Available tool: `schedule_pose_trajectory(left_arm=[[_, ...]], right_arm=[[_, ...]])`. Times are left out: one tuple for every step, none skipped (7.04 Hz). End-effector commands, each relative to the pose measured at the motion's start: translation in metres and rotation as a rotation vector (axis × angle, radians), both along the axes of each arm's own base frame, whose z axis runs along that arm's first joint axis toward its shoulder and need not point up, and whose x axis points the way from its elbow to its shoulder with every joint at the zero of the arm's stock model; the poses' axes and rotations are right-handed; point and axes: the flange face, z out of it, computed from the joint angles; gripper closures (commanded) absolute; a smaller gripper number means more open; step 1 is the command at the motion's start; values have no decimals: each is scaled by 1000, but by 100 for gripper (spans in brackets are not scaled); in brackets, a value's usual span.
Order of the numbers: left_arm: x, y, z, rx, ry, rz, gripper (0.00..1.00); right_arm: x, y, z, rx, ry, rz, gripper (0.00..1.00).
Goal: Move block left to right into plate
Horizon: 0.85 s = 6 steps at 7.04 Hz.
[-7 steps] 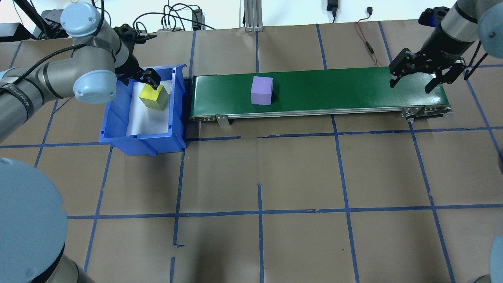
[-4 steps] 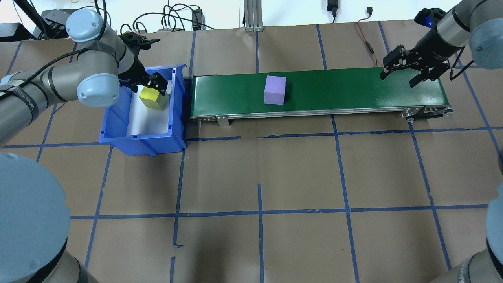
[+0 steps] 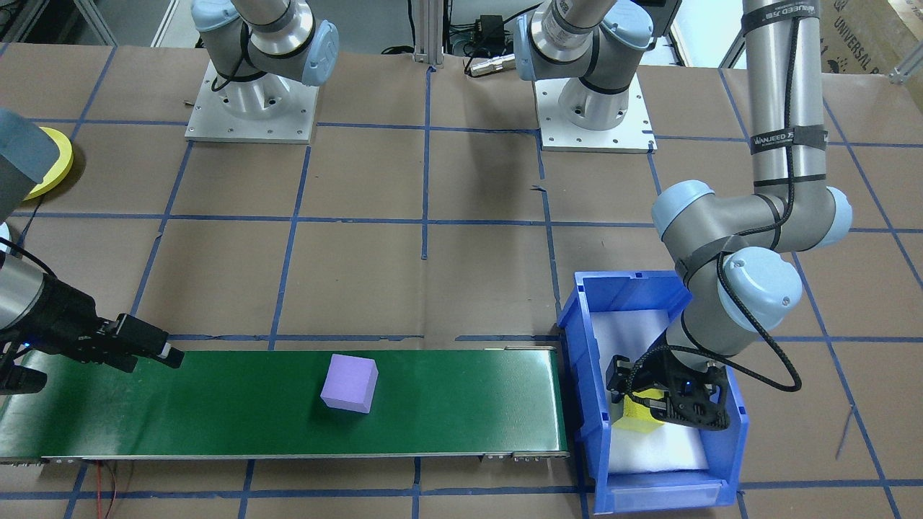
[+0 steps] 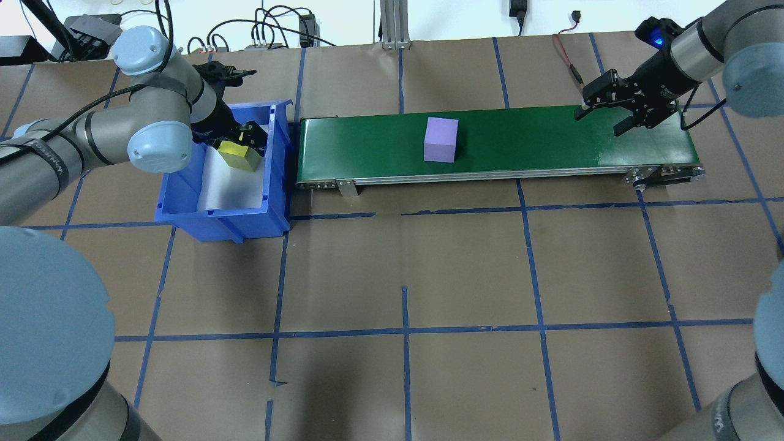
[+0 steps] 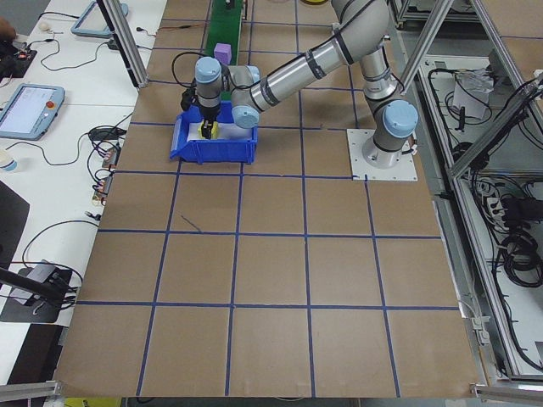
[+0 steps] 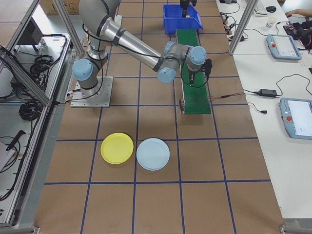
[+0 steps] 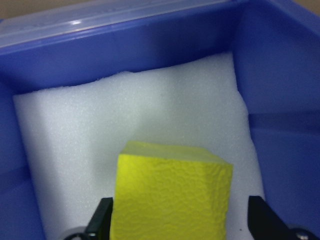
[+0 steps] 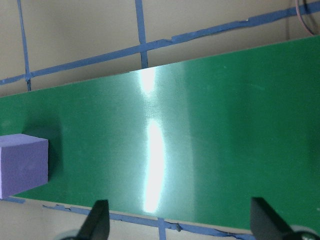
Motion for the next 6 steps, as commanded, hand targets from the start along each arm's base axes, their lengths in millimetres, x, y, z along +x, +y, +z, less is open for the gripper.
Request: schedule_pose_trajectory(left_arm=[[1,-4,43,-79,-20,-21,77],[1,-2,87,-144,-30,-17,78],[-15,12,131,-189,-34,-39,78],[-48,30,168,-226,-25,-88,78],[-98,46,183,-247,-24,-159,78],[-149,62,168,-218,-11,-200,78]], right_arm=[[8,5,-11,-16,-69,-2,0],[12,8,-18,-10,-106,-5,0],[13,8,-19,-12,-108,-5,0],[12,7,-16,-22,-105,-5,0],[12,5,-16,-47,-96,-3,0],[12,5,-16,-47,-96,-3,0]])
